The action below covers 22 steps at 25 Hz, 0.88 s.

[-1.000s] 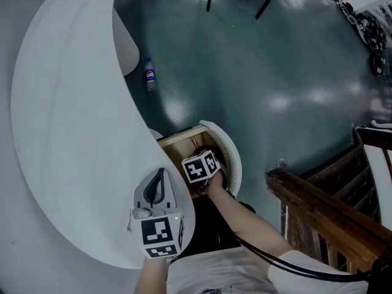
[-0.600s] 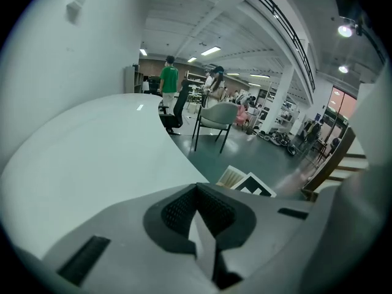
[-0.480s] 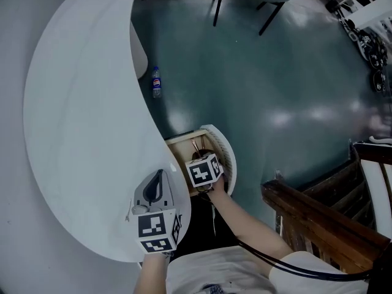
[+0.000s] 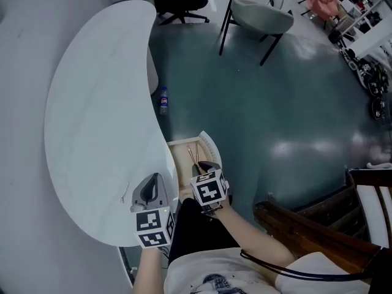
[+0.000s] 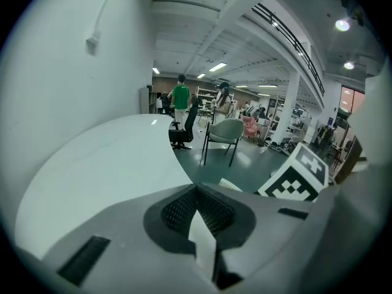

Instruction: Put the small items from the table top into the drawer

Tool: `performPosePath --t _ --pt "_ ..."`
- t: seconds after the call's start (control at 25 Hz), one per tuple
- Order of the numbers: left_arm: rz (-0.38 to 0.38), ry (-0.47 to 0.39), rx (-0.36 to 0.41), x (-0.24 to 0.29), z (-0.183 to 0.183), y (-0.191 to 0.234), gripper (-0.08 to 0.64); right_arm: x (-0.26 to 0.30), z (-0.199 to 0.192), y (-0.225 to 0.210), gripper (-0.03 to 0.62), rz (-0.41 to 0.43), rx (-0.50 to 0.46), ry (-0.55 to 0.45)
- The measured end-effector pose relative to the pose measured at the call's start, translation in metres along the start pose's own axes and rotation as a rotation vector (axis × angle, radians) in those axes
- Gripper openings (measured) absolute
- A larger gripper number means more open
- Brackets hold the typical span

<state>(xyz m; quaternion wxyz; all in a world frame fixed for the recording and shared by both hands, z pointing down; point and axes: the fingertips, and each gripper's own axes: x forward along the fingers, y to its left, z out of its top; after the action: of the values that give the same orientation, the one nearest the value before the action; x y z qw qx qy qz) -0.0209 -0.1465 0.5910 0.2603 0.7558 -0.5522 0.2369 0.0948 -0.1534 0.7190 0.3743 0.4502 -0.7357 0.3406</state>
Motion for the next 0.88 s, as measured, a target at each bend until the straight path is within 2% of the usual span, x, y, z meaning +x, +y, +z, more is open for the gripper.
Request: performPosePath --t 0.2,0.52,0.88 --pt "0.037 -0.043 0.002 -0.038 -0.001 -0.025 0.025 -0.058 -0.011 0.003 0.060 0.034 -0.040 -0.075" --pt "0.081 -0.101 0.053 -0.098 0.003 -0.062 0.025 -0.144 -0.026 0.022 0.060 0.101 -0.067 -0.193" --pt "0.110 -0.164 0.083 -0.167 -0.004 -0.113 0.025 -0.242 -0.051 0.024 0.060 0.115 -0.120 -0.305"
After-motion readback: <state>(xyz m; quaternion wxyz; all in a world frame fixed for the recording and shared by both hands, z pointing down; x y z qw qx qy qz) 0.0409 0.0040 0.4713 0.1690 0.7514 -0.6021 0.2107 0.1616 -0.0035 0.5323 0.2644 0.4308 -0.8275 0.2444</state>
